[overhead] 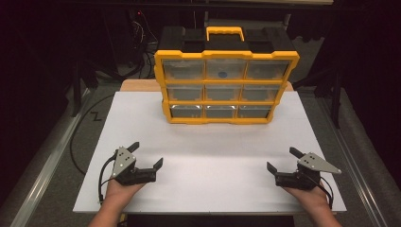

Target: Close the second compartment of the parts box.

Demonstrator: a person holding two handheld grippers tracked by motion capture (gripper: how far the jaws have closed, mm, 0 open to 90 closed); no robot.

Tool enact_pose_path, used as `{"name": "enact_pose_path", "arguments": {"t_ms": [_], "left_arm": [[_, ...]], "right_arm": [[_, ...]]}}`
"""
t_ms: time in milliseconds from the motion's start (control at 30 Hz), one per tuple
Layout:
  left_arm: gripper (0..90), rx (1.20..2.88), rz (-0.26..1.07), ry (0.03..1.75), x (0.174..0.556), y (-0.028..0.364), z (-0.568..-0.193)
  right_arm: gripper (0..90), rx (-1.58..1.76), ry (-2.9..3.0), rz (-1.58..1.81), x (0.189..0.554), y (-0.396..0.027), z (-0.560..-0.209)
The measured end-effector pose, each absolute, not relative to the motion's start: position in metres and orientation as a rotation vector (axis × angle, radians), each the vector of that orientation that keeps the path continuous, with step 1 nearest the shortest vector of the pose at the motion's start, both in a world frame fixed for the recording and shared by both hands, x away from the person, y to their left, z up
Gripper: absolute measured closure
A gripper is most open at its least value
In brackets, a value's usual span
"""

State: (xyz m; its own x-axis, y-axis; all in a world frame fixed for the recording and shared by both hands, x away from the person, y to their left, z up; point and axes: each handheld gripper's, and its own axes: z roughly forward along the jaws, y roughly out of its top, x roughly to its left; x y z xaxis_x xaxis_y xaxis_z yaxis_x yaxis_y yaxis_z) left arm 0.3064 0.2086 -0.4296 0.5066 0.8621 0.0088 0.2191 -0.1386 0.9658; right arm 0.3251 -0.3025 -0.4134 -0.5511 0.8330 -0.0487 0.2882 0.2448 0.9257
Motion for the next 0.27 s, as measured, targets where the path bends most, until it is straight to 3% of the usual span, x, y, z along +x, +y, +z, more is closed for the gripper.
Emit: {"name": "enact_pose_path", "arguments": {"t_ms": [267], "left_arm": [[0.0, 1.660, 0.718, 0.932, 0.3059, 0.2089, -0.4301]], "right_arm": [[0.9, 1.058, 1.963, 1.262, 0.3285, -0.3003, -0.4166]]}}
